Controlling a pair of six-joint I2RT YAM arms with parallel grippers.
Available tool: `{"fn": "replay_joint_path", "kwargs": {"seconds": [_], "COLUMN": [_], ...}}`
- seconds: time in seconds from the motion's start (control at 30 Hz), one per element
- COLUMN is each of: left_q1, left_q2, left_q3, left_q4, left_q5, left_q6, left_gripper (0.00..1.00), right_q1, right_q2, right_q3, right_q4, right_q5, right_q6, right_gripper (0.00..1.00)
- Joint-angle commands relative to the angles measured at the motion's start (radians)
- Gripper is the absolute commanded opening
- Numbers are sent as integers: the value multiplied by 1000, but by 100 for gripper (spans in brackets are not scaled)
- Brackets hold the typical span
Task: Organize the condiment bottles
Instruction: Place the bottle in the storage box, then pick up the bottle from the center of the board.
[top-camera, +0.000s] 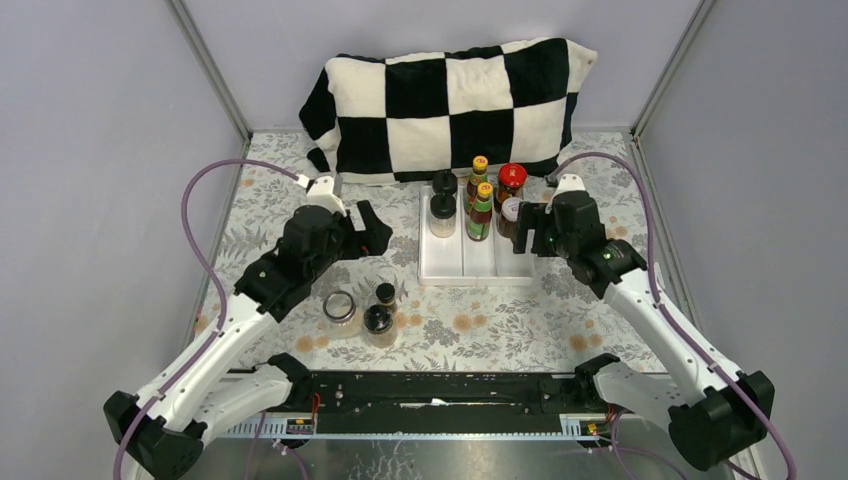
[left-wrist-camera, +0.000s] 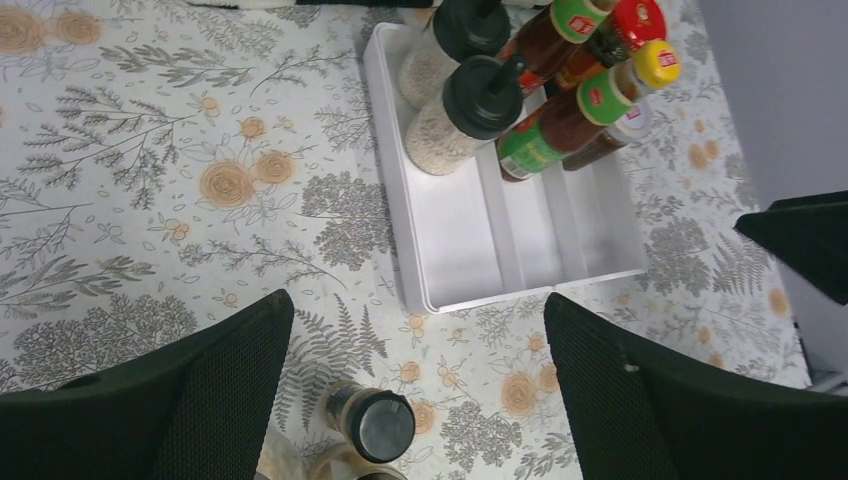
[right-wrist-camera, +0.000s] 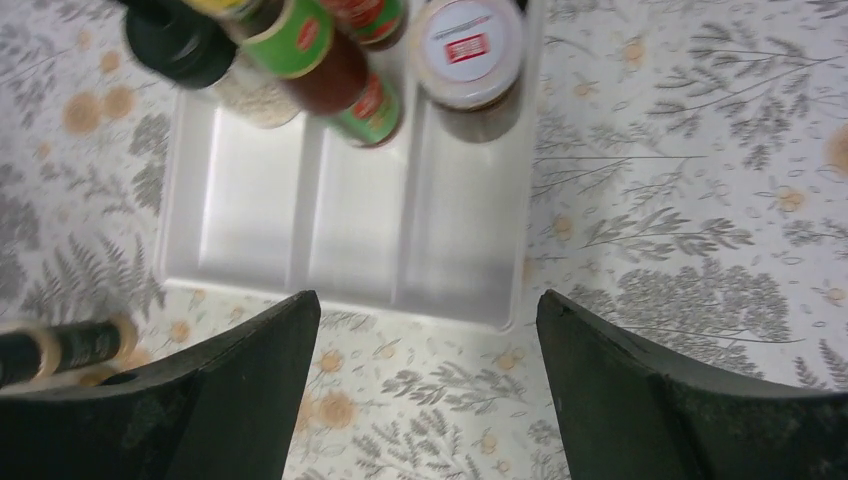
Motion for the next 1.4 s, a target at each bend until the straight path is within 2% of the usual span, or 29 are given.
{"fn": "replay_joint_path", "kwargs": {"seconds": [0.0, 0.13, 0.27, 0.43, 0.57, 0.67, 1.0, 1.17, 1.37], "left_q1": [-22, -86, -172, -227, -317, -343, -324, -165, -48], "left_q2": [-27, 31, 15, -30, -26, -29, -10, -44, -110], "left_q3": [2, 45, 47, 31, 28, 12, -13, -92, -126], "left_q4": [9, -9, 5, 32, 33, 34, -30, 39, 11], "left_q5": [38, 15, -44, 2, -30, -58, -196, -6, 59], "left_q6": [-6, -18, -36, -30, -32, -34, -94, -100, -92], "left_gripper": [99, 99, 99, 99, 99, 99, 99, 99, 99], "right_q1": [126, 274, 350, 434, 525, 581, 737, 774, 796], "right_q2": [-60, -55, -76, -97, -78, -52, 14, 35, 60], "right_q3": [16, 31, 5, -34, -42, -53, -81, -96, -115], "right_q4": [-32, -45, -24, 21, 54, 87, 178, 211, 256], "right_q5": [-19, 41, 26, -29, -31, -23, 16, 37, 47], "right_q6": [48, 68, 77, 66, 45, 39, 20, 37, 43], "right_gripper": [86, 85, 85, 85, 85, 85, 84, 85, 87]}}
